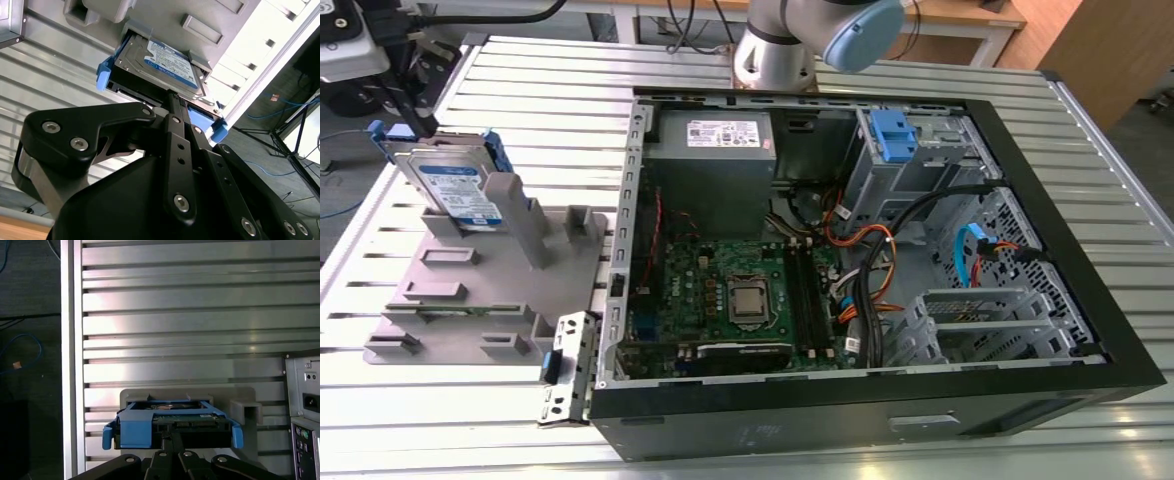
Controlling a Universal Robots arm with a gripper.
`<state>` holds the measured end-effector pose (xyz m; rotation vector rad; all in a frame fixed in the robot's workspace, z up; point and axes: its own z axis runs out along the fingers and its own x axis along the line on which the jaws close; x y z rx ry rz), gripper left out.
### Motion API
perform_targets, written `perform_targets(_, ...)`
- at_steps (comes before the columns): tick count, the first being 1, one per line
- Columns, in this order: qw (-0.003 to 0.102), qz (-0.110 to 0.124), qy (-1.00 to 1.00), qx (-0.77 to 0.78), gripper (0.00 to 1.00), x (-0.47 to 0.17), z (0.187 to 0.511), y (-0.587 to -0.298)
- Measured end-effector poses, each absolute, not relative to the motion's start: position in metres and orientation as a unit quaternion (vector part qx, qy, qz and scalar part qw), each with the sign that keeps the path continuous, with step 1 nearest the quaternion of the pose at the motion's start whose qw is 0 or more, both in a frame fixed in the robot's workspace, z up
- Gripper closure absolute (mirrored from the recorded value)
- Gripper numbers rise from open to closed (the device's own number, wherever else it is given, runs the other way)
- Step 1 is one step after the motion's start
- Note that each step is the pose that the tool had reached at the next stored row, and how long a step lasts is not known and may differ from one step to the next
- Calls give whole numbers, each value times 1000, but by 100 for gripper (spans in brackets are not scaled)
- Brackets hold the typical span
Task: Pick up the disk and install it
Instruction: 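Pick up the disk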
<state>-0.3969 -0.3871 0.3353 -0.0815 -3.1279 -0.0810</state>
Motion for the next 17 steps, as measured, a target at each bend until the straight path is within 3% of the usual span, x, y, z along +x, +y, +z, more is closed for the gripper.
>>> perform_targets(17, 6, -26, -1000, -10, 89, -397, 335, -387)
